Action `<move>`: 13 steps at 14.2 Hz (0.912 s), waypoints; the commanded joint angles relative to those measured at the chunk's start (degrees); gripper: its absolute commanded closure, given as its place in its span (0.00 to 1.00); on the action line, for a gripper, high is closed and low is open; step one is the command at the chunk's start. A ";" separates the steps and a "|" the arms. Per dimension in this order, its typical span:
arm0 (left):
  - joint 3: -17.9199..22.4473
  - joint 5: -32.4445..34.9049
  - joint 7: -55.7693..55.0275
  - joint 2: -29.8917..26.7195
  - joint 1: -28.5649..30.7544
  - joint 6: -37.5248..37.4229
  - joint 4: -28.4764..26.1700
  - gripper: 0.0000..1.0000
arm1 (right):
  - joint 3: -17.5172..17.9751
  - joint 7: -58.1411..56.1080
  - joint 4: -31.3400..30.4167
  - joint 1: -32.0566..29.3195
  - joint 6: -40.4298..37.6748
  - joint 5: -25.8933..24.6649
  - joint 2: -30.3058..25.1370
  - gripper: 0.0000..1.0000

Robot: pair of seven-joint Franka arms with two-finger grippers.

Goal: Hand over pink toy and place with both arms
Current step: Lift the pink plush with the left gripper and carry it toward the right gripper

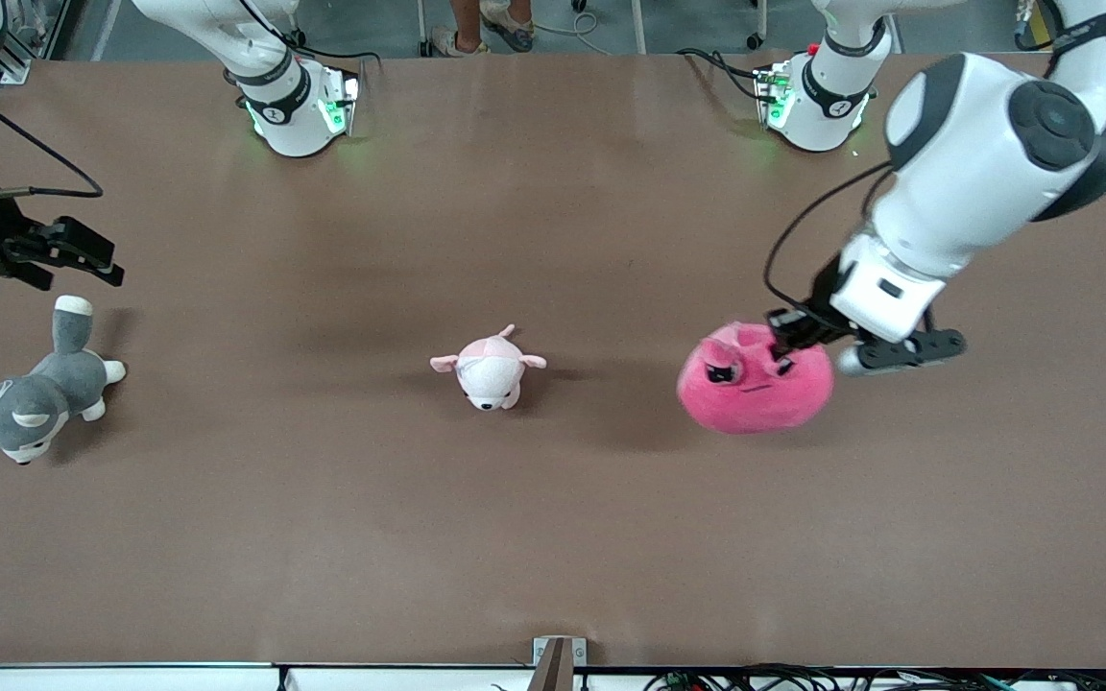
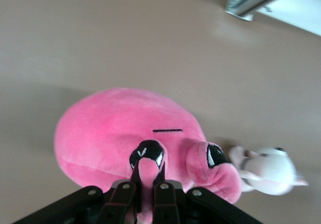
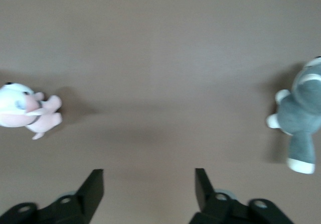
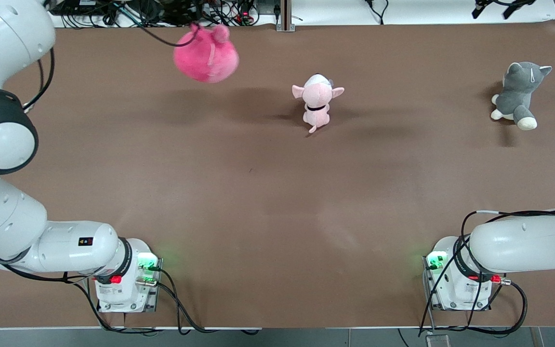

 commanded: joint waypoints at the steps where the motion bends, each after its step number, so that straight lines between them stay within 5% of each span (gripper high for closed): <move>1: -0.20 -0.61 -8.64 3.50 -5.66 -1.55 6.57 0.99 | -0.11 0.68 0.37 0.51 -0.93 7.13 0.10 0.24; 9: -0.03 -0.43 -36.08 9.31 -20.17 -0.85 15.99 0.99 | -0.11 1.04 0.11 3.06 -6.46 28.41 1.41 0.27; 13: 0.15 -0.35 -43.11 12.38 -24.74 0.20 19.76 0.99 | -0.11 1.12 0.11 6.21 -5.85 29.74 1.60 0.29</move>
